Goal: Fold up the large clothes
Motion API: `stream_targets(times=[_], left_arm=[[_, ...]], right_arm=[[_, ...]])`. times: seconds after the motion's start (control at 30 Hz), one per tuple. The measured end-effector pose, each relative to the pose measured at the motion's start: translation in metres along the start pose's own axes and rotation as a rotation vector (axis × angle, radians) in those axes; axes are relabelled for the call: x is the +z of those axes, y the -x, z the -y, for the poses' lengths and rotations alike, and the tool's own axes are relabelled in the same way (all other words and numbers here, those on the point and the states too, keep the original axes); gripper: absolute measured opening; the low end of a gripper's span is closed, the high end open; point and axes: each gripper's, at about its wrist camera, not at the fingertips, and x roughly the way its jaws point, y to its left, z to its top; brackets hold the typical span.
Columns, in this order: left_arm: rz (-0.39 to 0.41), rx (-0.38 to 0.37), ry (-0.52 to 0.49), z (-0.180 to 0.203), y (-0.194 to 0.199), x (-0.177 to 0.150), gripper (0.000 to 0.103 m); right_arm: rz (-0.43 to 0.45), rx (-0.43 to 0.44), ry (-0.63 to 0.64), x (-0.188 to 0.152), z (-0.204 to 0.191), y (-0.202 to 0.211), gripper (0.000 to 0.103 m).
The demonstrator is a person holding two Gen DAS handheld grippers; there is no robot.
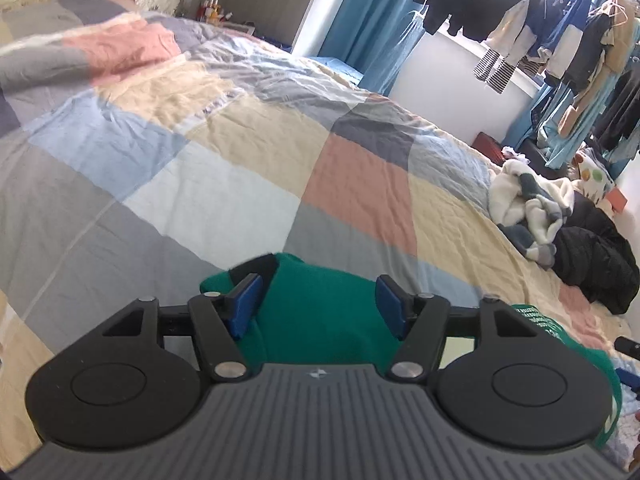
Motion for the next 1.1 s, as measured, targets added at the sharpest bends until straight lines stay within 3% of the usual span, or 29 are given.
stream_targets(times=[0.1, 0.23, 0.37, 0.53, 0.57, 0.63, 0.73, 0.83, 1.1], left_arm=[[0.003, -0.002, 0.03, -0.003, -0.005, 0.0, 0.077], [0.007, 0.074, 0.035, -0.011, -0.016, 0.001, 0.078], [-0.063, -0.027, 0.112, -0.026, -0.03, 0.003, 0.078], [-0.076, -0.016, 0.11, -0.025, -0.043, 0.002, 0.074], [-0.072, -0.004, 0.101, -0.022, -0.044, 0.001, 0.071], [-0.059, 0.022, 0.082, -0.019, -0.045, 0.0, 0.053], [-0.029, -0.014, 0.095, -0.019, -0.042, 0.001, 0.031], [0.013, -0.058, 0.113, -0.017, -0.033, 0.003, 0.021], [0.126, -0.149, 0.14, -0.006, -0.014, 0.023, 0.016]], right_arm=[[-0.045, 0.013, -0.042, 0.002, 0.008, -0.01, 0.085], [-0.111, 0.064, -0.101, 0.0, 0.015, -0.023, 0.085], [-0.149, 0.09, -0.159, -0.001, 0.02, -0.033, 0.085], [-0.242, 0.151, -0.227, -0.006, 0.025, -0.057, 0.085], [-0.259, 0.158, -0.231, -0.008, 0.025, -0.061, 0.08], [-0.292, 0.168, -0.255, -0.011, 0.024, -0.067, 0.061], [-0.29, 0.161, -0.258, -0.013, 0.022, -0.066, 0.038], [-0.259, 0.186, -0.279, -0.011, 0.025, -0.057, 0.023], [-0.105, 0.312, -0.261, 0.002, 0.022, -0.027, 0.015]])
